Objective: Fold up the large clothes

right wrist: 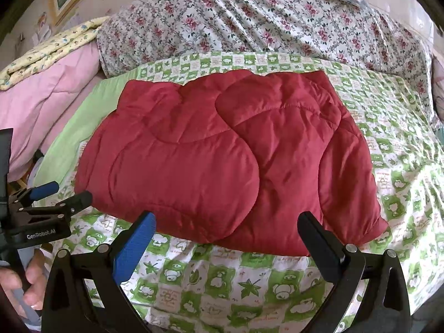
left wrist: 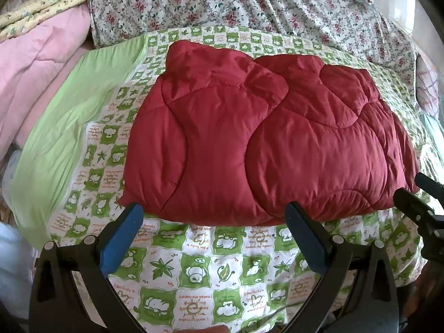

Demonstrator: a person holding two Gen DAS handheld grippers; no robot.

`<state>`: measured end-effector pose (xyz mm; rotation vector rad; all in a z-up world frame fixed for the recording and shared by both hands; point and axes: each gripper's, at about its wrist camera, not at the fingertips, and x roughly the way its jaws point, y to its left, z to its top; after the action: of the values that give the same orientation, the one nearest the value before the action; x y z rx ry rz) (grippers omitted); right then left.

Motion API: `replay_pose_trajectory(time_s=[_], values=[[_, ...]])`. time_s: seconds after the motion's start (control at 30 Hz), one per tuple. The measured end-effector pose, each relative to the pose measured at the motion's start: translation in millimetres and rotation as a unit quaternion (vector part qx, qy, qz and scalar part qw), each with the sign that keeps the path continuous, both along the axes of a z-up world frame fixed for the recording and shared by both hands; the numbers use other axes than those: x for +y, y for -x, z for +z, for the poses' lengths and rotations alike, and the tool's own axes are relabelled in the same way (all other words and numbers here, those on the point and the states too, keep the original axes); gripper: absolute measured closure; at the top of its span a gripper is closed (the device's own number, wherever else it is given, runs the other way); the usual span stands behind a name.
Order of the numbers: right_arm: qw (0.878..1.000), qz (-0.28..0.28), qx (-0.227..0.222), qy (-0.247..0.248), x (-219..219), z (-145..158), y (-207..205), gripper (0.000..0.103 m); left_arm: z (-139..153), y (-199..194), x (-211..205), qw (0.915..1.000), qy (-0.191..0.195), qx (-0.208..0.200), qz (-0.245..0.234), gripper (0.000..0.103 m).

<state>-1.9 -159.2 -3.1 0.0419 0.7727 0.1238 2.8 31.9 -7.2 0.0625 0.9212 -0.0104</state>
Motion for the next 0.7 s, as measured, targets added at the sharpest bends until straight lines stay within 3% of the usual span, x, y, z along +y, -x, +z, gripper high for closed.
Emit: replay_pose_trajectory(time_s=[0.7], values=[[1.0, -0.001, -0.002, -0.001, 1.1, 2.9, 2.4, 0.0, 2.4, 3.4, -0.1, 1.0, 0.002, -0.005, 0.001, 0.001]])
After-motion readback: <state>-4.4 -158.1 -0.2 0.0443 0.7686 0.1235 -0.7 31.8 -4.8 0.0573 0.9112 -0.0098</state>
